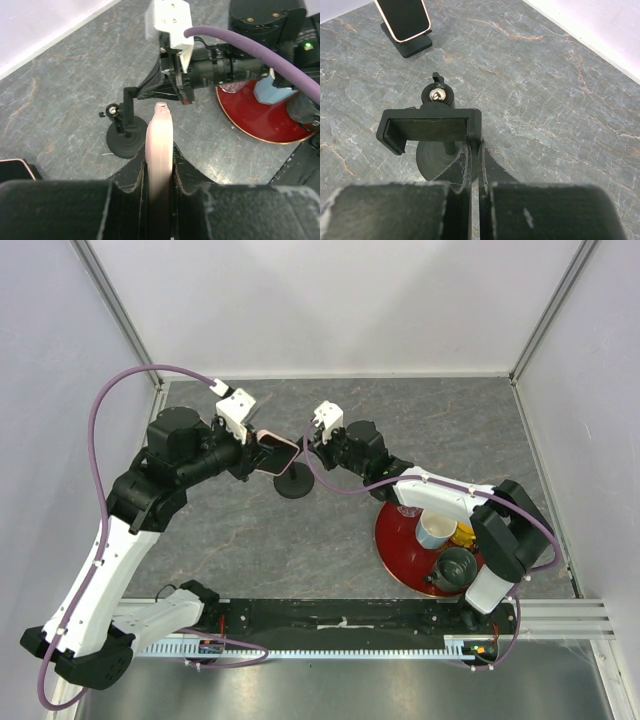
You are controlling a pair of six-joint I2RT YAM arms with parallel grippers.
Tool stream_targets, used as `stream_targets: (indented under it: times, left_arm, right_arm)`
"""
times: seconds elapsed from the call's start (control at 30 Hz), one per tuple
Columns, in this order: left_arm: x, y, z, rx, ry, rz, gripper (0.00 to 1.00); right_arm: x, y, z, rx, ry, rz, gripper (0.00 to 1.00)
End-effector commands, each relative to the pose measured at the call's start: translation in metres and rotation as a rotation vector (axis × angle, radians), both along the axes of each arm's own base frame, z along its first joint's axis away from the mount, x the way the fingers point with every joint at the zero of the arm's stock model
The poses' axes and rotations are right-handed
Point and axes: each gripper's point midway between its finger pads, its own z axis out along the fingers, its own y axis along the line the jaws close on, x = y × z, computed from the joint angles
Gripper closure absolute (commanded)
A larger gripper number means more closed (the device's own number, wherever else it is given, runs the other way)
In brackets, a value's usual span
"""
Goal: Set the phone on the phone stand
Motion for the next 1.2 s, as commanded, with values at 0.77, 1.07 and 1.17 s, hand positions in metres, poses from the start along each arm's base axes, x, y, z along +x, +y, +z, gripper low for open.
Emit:
stream_targets:
  times: [0.77,1.07,1.17]
  left_arm:
    - [0.018,-0.062,-0.019,0.010,-0.082,-0.312,0.98]
    - [-0.015,-0.010,0.048,-0.154,-0.196,-0.061,0.98]
    - [-0.022,0.011,0.059,-0.164,-0.240,0.029,0.98]
  right_arm:
    - [-0.032,0.008,0.006,0.035,0.195,0.282,1.00]
    - [-0.036,0.002,0.018,0.059,0.171,0.234,0.85]
    - [-0.036,0.002,0.019,0.061,0.167,0.228,0.80]
